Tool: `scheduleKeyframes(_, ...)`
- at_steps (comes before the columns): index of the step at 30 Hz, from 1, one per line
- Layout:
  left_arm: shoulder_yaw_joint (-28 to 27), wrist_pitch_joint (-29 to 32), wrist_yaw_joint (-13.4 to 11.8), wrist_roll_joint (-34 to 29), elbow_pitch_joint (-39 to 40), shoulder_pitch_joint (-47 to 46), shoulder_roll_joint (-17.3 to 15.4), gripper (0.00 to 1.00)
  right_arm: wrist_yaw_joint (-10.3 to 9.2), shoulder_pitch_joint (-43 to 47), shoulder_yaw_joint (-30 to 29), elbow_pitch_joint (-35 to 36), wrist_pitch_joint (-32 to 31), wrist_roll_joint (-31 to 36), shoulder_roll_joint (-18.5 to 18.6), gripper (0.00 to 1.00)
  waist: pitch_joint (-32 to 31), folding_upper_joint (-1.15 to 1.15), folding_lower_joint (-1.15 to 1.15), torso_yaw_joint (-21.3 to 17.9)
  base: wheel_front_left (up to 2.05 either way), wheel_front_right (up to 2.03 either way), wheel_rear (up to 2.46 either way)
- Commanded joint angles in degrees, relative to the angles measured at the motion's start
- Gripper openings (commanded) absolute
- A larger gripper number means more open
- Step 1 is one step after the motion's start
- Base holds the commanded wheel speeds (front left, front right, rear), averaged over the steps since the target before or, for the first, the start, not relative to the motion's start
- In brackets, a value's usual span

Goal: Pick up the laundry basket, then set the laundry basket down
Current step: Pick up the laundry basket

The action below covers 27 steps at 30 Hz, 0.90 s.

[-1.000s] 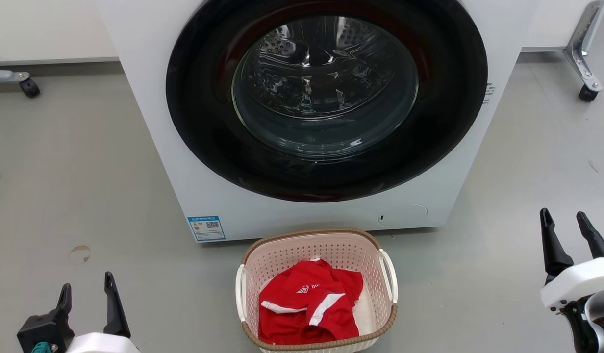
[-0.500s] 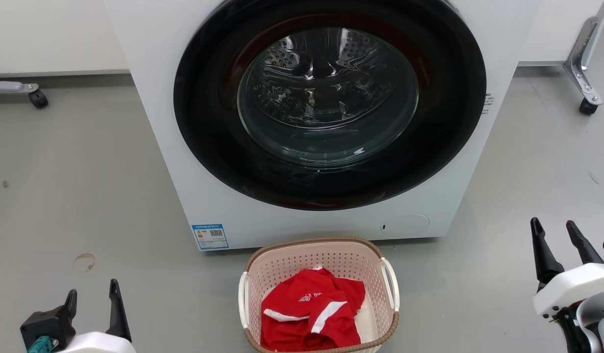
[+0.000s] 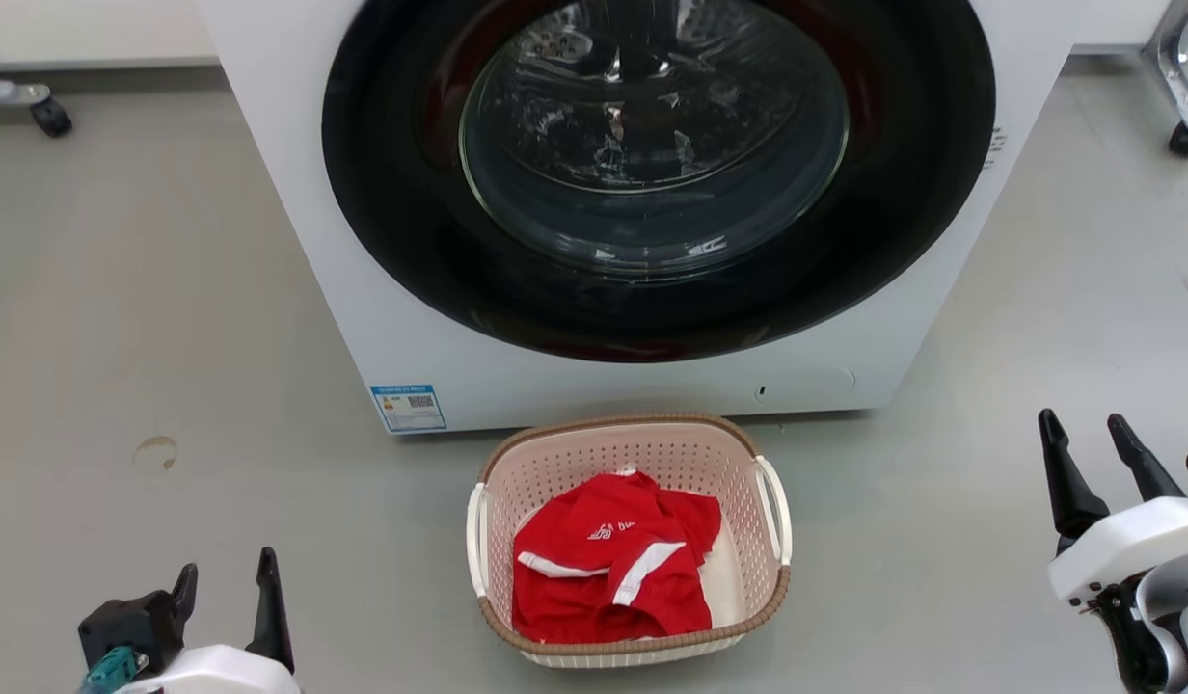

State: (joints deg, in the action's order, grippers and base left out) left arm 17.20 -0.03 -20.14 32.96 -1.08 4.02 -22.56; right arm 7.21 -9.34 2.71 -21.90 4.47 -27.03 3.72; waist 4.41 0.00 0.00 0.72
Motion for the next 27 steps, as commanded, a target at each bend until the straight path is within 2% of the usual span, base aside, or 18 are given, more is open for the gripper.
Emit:
scheduleKeyframes(1, -1.76, -0.56, 0.52, 0.51, 0.81, -4.33, -0.46, 1.00, 0.28, -2.83, 1.24, 1.55, 0.02, -0.58, 1.94, 1.00, 2.94, 0.00, 0.00, 0.27, 0.00, 0.00, 0.00)
scheduleKeyframes(16, 1.59, -4.74, 4.94, 0.34, -7.56, -16.80, 4.89, 1.00, 0.28, -7.73, 3.99, 2.65, 1.52, -5.73, 6.12, 1.00, 19.04, 0.00, 0.00, 1.28, 0.00, 0.00, 0.00)
scheduleKeyframes(27, 3.74, -9.52, 9.60, 0.84, -16.15, -25.58, 9.59, 1.00, 0.28, -9.90, 7.59, 3.52, 2.23, -10.62, 9.02, 1.00, 28.70, 0.00, 0.00, 3.70, 0.00, 0.00, 0.00)
